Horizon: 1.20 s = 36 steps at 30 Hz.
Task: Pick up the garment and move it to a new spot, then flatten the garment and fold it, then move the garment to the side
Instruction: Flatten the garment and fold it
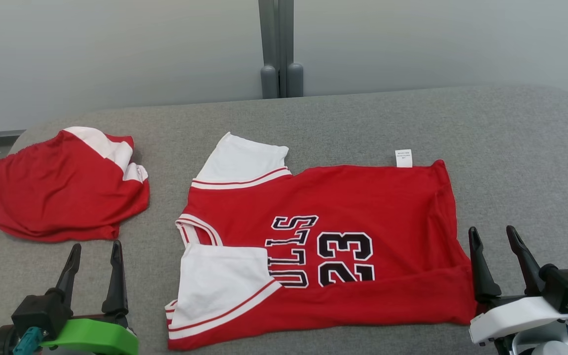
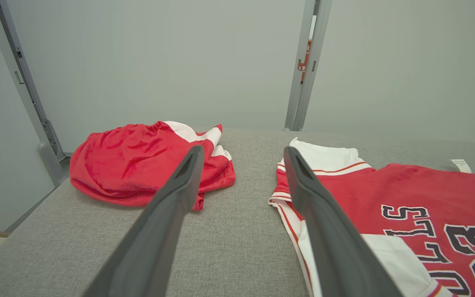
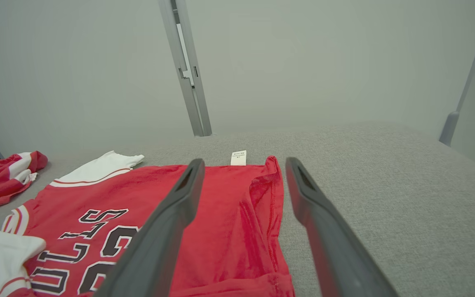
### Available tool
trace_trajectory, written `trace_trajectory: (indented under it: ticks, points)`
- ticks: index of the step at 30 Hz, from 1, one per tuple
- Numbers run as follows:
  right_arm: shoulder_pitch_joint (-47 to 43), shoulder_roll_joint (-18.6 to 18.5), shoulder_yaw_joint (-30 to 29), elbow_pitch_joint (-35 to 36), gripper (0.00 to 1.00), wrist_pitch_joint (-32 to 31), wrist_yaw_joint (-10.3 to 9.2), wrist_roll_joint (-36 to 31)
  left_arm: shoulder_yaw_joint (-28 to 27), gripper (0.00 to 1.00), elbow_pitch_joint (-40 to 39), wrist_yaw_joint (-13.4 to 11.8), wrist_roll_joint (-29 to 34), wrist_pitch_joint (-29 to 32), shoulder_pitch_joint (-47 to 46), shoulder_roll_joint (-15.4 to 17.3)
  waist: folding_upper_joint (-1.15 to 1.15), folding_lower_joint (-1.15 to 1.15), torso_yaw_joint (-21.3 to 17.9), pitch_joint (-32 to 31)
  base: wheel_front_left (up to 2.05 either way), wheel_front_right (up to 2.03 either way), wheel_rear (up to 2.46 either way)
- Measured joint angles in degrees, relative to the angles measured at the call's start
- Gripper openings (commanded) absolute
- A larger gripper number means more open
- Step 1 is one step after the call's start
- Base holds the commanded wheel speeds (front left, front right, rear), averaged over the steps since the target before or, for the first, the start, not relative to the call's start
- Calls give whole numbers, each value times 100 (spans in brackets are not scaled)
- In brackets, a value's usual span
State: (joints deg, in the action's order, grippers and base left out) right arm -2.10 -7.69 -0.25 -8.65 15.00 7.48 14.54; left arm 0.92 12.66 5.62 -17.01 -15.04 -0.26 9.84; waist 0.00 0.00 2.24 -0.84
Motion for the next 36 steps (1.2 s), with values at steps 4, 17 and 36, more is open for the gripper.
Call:
trace_trajectory:
  ticks: [4, 17, 36]
  points:
    - [1, 8, 9, -68, 100, -1, 0, -11, -44, 100, -8, 38, 44, 0, 25, -36, 0, 0, 4, -6, 0, 0, 0]
    - [7, 7, 33, -250, 100, 0, 0, -21, -189, 100, 24, 92, 113, 0, 80, -143, 0, 0, -4, -14, 0, 0, 0]
    - [1245, -436, 297, -495, 100, -149, 1, -94, 267, 100, 445, 166, 302, 94, -1393, 278, 0, 0, -71, 402, 0, 0, 0]
